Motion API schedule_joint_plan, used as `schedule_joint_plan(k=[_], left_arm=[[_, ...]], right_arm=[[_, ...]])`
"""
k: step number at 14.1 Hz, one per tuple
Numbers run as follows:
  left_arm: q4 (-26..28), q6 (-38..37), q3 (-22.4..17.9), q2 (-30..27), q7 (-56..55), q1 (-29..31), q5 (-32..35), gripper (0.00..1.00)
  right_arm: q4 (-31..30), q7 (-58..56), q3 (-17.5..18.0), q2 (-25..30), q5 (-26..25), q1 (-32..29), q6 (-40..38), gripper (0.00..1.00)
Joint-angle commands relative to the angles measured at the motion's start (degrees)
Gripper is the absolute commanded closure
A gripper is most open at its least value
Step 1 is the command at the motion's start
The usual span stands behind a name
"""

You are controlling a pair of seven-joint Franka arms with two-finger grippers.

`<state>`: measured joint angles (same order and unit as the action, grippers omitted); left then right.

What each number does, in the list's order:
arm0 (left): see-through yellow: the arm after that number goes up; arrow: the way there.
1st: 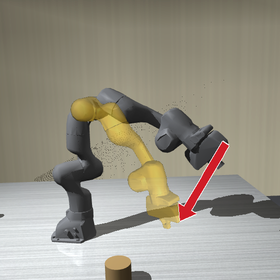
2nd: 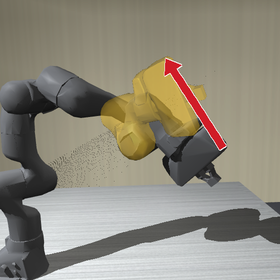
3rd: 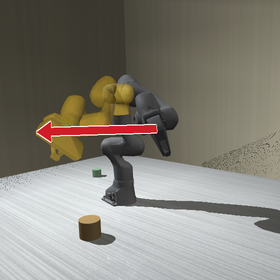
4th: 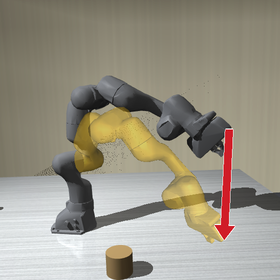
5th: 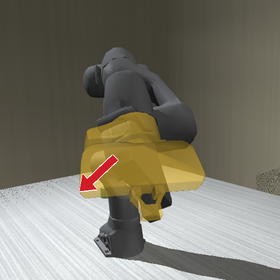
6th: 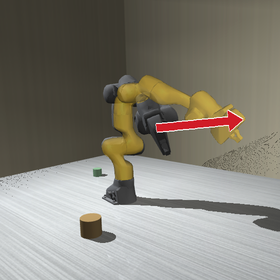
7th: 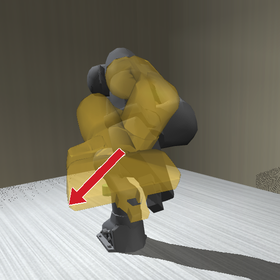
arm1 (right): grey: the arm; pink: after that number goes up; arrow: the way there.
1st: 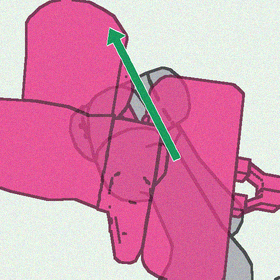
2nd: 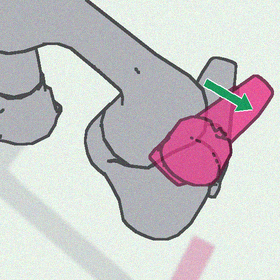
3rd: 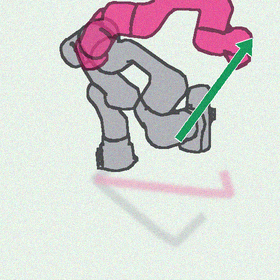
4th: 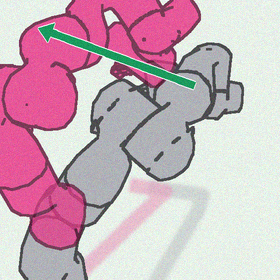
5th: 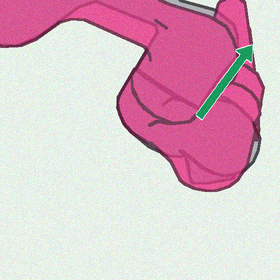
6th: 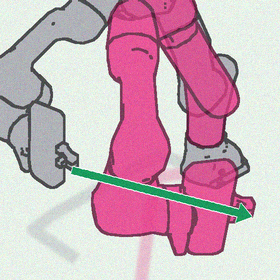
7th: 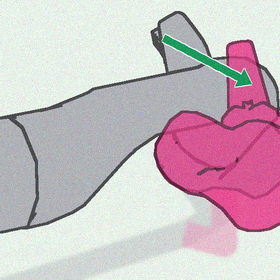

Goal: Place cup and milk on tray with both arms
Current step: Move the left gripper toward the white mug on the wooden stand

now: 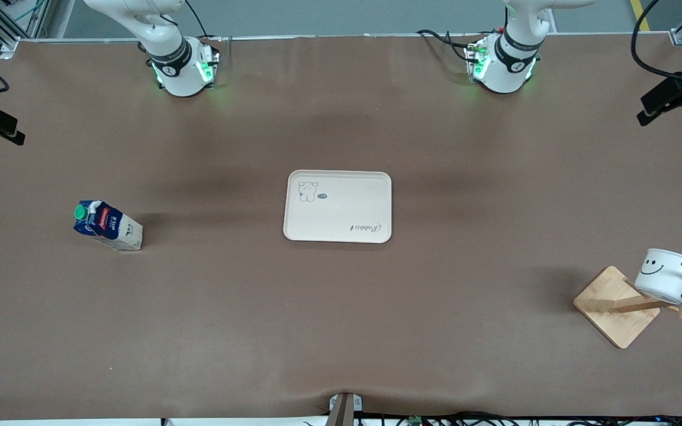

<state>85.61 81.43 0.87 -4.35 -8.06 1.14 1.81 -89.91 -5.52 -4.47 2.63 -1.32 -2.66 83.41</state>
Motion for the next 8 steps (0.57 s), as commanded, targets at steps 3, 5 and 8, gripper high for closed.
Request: schedule_joint_plan(k=[3,5,8], left_arm=[[2.4,6.7,0.0,0.5,7.5,7.3,-3.6,0.00],[6.5,12.3,0.0,0.1,11.3,10.3,-5.3,0.00],[13.5,23.0,0.1,0.0,18.7,14.6,-9.7,0.00]], right_arm=[[0.1,0.7,-1.0,0.5,0.8,0.1,-0.5,0.00],[0.2,0.7,-1.1,0.4,1.0,0.2,-0.6,0.00],[0.2,0.6,-1.1,0.5,1.0,0.1,-0.6,0.00]])
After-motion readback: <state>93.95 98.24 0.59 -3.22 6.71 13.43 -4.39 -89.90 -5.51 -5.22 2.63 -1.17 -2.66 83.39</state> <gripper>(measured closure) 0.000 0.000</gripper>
